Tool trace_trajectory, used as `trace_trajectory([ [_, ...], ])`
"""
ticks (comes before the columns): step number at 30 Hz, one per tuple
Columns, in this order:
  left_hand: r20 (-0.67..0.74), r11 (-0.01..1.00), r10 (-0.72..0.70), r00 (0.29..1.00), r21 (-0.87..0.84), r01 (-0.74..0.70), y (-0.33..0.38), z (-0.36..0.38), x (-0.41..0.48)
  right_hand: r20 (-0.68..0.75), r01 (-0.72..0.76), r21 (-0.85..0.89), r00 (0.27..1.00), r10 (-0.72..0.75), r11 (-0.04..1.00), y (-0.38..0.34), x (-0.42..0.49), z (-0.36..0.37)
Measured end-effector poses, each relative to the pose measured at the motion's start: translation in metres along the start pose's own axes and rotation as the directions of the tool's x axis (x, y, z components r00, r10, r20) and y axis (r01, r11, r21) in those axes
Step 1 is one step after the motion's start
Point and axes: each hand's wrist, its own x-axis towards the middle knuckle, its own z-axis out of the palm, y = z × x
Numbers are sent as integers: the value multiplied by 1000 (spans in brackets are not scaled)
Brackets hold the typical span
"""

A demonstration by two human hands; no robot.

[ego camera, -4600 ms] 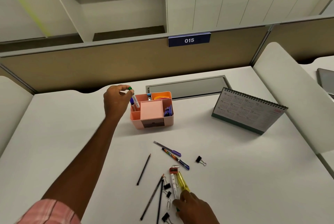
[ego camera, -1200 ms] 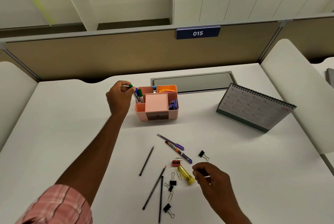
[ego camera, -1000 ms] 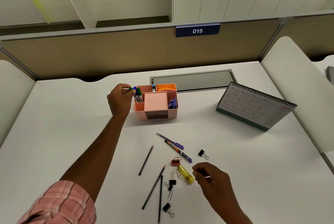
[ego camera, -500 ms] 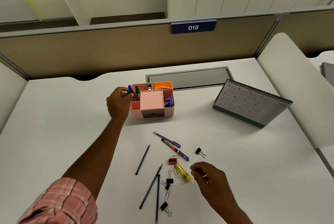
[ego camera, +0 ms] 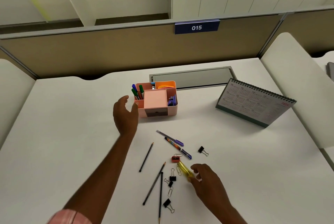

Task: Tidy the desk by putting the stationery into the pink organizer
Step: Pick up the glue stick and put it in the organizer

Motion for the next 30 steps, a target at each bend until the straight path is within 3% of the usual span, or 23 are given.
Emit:
trace_trajectory([
  [3, 5, 999, 37, 999, 11, -37, 0, -7, -45, 1, 46, -89, 999, -46, 995, -3, 1, 7],
  [7, 129, 996, 92, 987, -26, -90, -6, -12, -105, 9, 76, -263, 997, -76, 962, -13, 4, 13],
  [11, 305, 997, 10, 952, -79, 15, -11, -10, -148, -5, 101, -330, 994, -109, 939, -15, 7, 22],
  [14, 495, 993, -66, 866, -54, 107, -12, -11, -171, -21, 106, -328, 993, -120, 939, -16, 8, 26],
  [16, 593, 986, -124, 795, -17, 167, -14, -11, -180, -55, 104, -261, 991, -122, 960, -16, 6, 26],
  [19, 668, 969, -194, 718, 14, 249, -15, -14, -185, -101, 114, -24, 988, -116, 993, -28, 5, 16],
  [22, 685, 893, -247, 686, -113, 435, -3, -21, -183, -150, 151, 184, 981, -124, 971, -49, 12, -1],
  [26, 622, 845, -233, 747, -251, 472, 20, -30, -158, -158, 263, 347, 963, -220, 900, -73, 31, -14],
  [30, 563, 847, -232, 793, -284, 449, 33, -32, -122, -188, 270, 424, 960, -208, 864, -106, 56, -31],
])
